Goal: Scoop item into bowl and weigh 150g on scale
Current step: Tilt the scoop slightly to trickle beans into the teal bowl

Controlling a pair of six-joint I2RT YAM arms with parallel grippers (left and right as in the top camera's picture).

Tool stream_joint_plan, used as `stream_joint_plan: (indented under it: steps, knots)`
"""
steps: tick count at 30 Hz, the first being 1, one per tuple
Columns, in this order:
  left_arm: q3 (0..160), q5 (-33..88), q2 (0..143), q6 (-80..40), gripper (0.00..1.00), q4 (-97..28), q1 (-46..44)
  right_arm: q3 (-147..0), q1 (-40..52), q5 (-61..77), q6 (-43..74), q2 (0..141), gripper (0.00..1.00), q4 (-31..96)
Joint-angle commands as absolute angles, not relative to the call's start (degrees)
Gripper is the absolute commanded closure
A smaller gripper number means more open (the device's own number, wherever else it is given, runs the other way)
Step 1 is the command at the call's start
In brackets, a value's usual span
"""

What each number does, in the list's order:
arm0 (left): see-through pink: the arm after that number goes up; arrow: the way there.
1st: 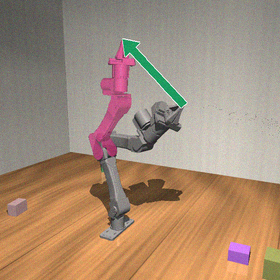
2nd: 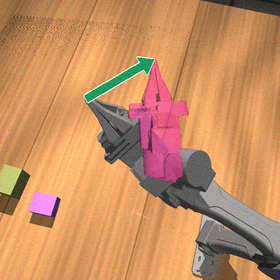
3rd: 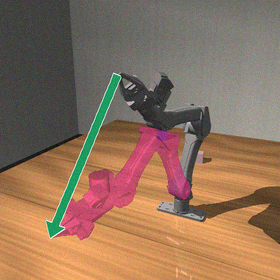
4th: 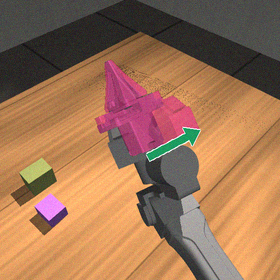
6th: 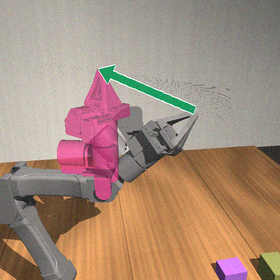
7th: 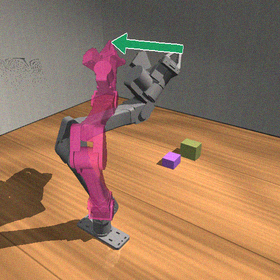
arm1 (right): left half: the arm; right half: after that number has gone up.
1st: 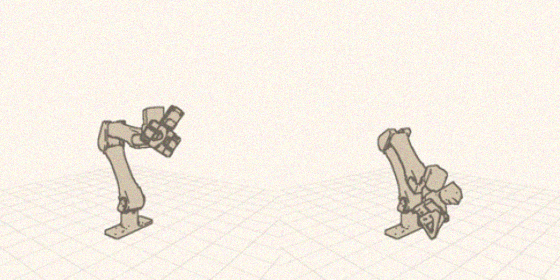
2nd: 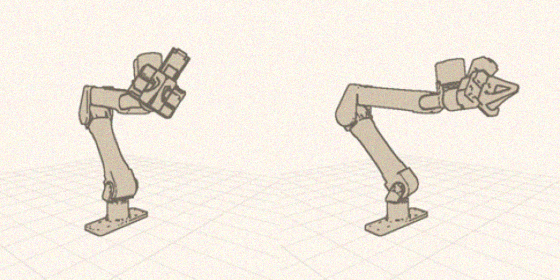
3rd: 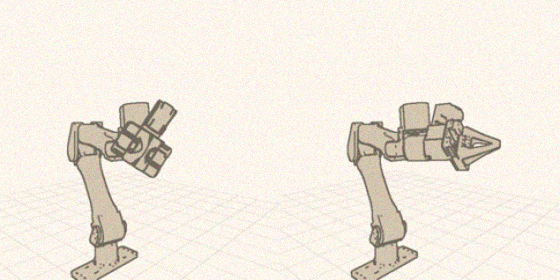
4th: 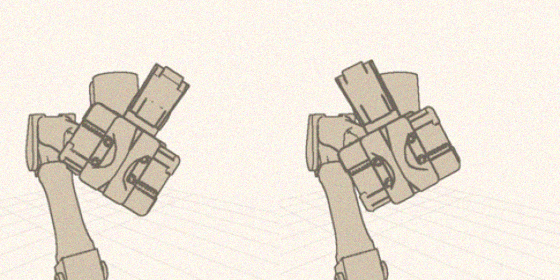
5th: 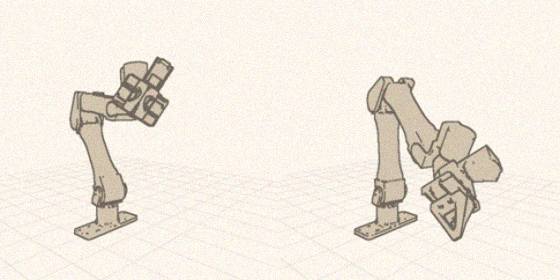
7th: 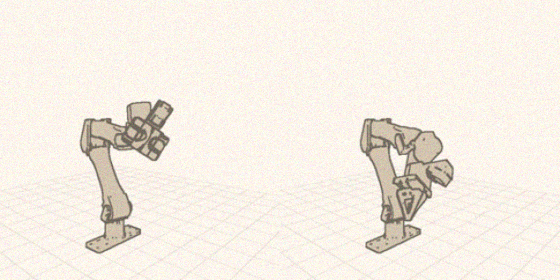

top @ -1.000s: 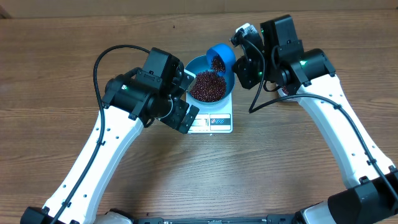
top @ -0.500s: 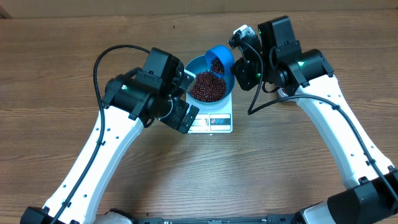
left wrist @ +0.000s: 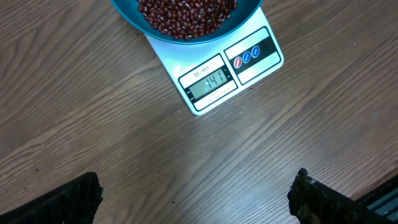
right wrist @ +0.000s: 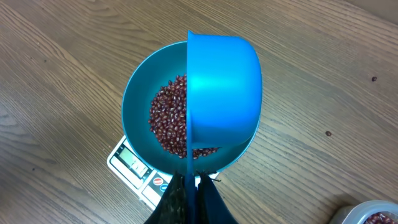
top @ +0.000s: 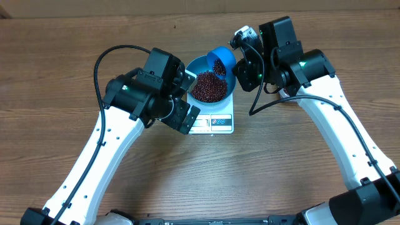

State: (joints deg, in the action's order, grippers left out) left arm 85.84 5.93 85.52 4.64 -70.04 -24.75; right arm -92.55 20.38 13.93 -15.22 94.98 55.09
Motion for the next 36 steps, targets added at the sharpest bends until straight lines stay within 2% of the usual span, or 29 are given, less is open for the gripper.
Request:
stream_joint_plan:
  steps: [1, 17, 20, 26, 36]
  knots:
    - [86.1, 5.8, 85.8, 4.5, 0.00, -69.8, -25.1, -93.9, 20.6, 13.5, -15.0, 93.8, 0.96, 54.7]
    - [86.1, 5.8, 85.8, 4.5, 0.00, -69.8, -25.1, -93.9, 20.6, 14.5, -15.1, 93.8, 0.96, 55.0]
    - [86.1, 5.8, 85.8, 4.5, 0.00, -69.8, -25.1, -93.9, 20.6, 17.8, -18.8, 93.8, 0.96, 56.0]
    - [86.1, 5.8, 85.8, 4.5, 0.01, -69.8, -25.1, -93.9, 20.6, 12.9, -19.3, 93.8, 0.96, 50.5]
    - [86.1, 5.8, 85.8, 4.5, 0.00, -69.8, -25.1, -93.9, 20.6, 13.1, -19.6, 93.8, 0.96, 52.0]
